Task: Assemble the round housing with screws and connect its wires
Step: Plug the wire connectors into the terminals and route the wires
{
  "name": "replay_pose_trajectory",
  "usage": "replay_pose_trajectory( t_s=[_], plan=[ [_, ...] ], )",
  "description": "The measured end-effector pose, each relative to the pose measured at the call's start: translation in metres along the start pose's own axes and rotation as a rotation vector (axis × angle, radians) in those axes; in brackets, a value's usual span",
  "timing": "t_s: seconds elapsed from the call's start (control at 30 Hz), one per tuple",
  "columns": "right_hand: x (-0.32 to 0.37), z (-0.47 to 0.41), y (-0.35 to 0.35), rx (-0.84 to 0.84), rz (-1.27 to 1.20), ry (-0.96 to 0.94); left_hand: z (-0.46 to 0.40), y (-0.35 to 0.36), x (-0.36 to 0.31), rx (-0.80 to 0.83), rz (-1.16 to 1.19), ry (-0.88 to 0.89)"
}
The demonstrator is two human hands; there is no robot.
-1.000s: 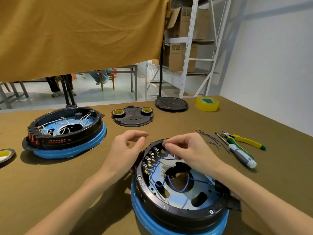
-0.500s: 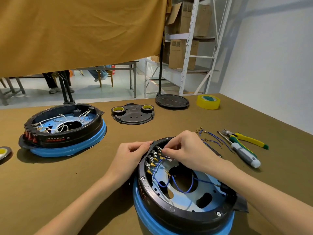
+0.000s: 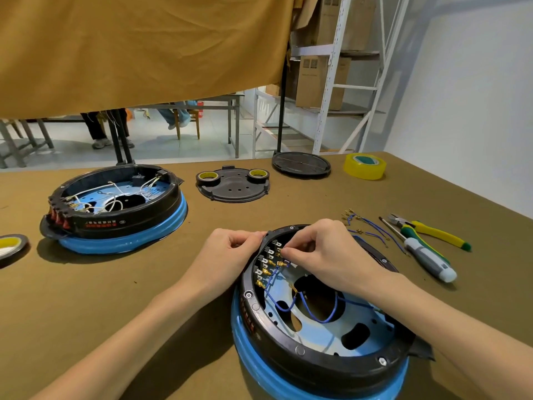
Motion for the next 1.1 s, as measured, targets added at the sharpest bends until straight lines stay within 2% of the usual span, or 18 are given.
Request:
replay_pose_trajectory(
  t_s=[0.47,1.1],
  plan=[
    [0.0102,0.0006,0.0075,0.026,0.118,-0.006,0.0015,0.0016,0.0012,-0.040,-0.114,0.012],
    [0.0028,-0.0047,0.0089,0.018,-0.004,0.061,-0.0020,-0.0004,0.0074,-0.040,-0.061,-0.009]
  ],
)
Point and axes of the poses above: each hand's wrist, its own z-axis away from the middle knuckle, its own y-axis out of the palm, x = y × z, the point moved 8 cm from there along -z, towards the middle knuckle, and after that the axes turned 13 degrees about -y, right-handed, at the moved point
